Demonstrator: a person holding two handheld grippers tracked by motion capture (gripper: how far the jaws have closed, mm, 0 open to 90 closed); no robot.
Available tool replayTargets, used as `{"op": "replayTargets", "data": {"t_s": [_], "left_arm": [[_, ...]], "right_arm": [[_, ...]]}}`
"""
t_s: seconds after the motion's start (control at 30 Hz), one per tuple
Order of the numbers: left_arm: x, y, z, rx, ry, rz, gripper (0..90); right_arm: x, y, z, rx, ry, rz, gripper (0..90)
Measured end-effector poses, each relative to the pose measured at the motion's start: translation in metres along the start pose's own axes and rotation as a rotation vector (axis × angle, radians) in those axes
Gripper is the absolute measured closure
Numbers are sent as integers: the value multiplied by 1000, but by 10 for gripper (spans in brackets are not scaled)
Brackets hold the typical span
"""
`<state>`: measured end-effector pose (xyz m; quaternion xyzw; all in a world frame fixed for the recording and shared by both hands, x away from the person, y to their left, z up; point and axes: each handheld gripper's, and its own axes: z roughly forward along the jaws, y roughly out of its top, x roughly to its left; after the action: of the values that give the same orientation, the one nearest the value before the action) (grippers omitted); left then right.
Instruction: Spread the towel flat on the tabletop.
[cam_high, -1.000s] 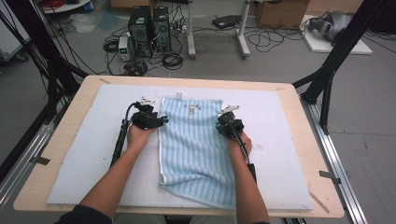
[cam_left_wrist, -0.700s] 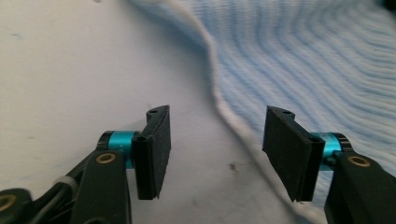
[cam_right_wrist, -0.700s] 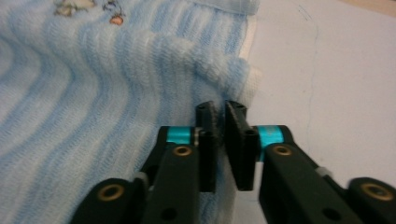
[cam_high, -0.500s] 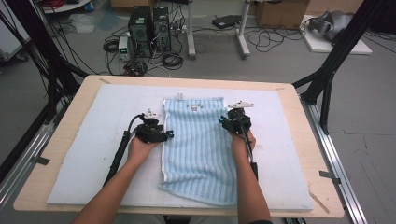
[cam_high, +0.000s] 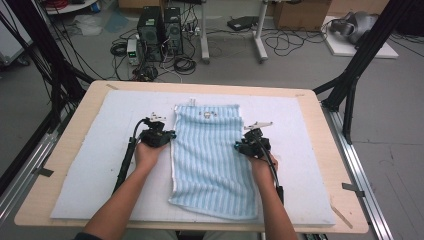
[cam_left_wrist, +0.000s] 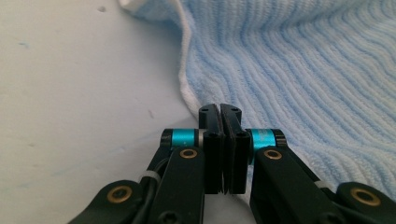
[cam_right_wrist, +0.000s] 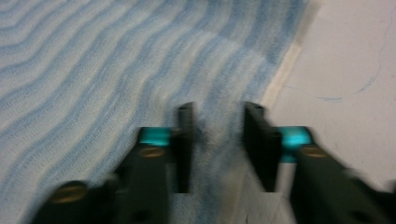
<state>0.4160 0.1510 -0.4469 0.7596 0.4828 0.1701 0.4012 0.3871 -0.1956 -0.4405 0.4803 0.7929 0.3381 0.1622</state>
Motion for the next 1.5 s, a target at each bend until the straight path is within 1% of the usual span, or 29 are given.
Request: {"op": "replayTargets", "data": {"t_s": [0.03, 0.07, 0.1, 0.13, 0.2, 0.3, 0.37, 0.4, 0.43, 0.47, 0.5, 0.53, 0.57, 0.6, 0.63, 0.67, 0.7, 0.77, 0.83, 0.9, 0.93, 1.03, 1.07, 1.13, 1.23, 1.27, 1.33, 1.43, 1.5], "left_arm": [[1, 1, 1, -17, 10, -1, 876], [3, 2, 2, -29, 22, -3, 875], [6, 3, 5, -15, 23, -15, 876], [8, 4, 8, -15, 22, -12, 876], [11, 8, 10, -20, 40, 11, 876], [16, 10, 15, -31, 49, 23, 875], [16, 9, 15, -38, 53, 32, 857], [16, 9, 14, -42, 52, 23, 780], [17, 9, 13, -40, 41, 1, 621], [18, 9, 11, -35, 24, -23, 535], [18, 7, 8, -44, 11, -36, 503], [17, 6, 5, -49, 5, -32, 490], [16, 4, 3, -51, 1, -23, 475], [15, 1, -1, -51, -15, -15, 460], [14, -1, -3, -47, -22, -11, 445], [12, -4, -6, -37, -31, 6, 431], [11, -7, -10, -45, -39, 9, 413], [9, -12, -17, -57, -54, 7, 413], [5, -19, -26, -54, -69, 21, 403], [0, -26, -36, -51, -80, 39, 401], [-3, -29, -40, -46, -90, 39, 398], [-12, -39, -53, -49, -106, 46, 396], [-16, -45, -59, -64, -113, 48, 400], [-21, -52, -65, -52, -117, 61, 410], [-30, -64, -76, -38, -131, 61, 414], [-33, -69, -81, -47, -135, 68, 414], [-38, -76, -88, -49, -145, 60, 425], [-45, -87, -98, -49, -162, 52, 440], [-50, -96, -105, -33, -177, 55, 455]], "right_arm": [[-1, 2, 2, 4, -1, 2, 804], [-1, 4, 3, 2, -5, -13, 840], [1, 7, 6, -2, -16, -28, 853], [3, 9, 9, -3, -32, -33, 860], [6, 14, 14, -15, -83, -65, 864], [8, 16, 21, -44, -132, -54, 859], [8, 16, 24, -68, -142, -32, 802], [7, 16, 23, -69, -136, -20, 746], [6, 15, 20, -69, -128, -7, 688], [6, 14, 18, -71, -117, -6, 666], [6, 13, 14, -76, -115, -18, 633], [7, 12, 10, -70, -120, -31, 587], [7, 11, 7, -68, -105, -24, 557], [8, 9, 2, -78, -88, -21, 550], [11, 7, -2, -85, -97, -33, 534], [12, 5, -5, -86, -95, -33, 509], [13, 3, -8, -82, -78, -24, 483], [16, -2, -16, -89, -74, -18, 449], [19, -7, -24, -97, -65, -15, 407], [24, -16, -34, -95, -59, -30, 405], [26, -21, -39, -100, -53, -36, 405], [32, -38, -54, -106, -34, -48, 418], [34, -43, -57, -104, -35, -51, 422], [37, -55, -65, -99, -33, -54, 432], [43, -72, -78, -95, -32, -45, 436], [45, -75, -81, -96, -34, -46, 436], [49, -82, -88, -100, -30, -50, 446], [56, -94, -98, -104, -22, -65, 516], [61, -102, -103, -102, -26, -73, 543]]}}
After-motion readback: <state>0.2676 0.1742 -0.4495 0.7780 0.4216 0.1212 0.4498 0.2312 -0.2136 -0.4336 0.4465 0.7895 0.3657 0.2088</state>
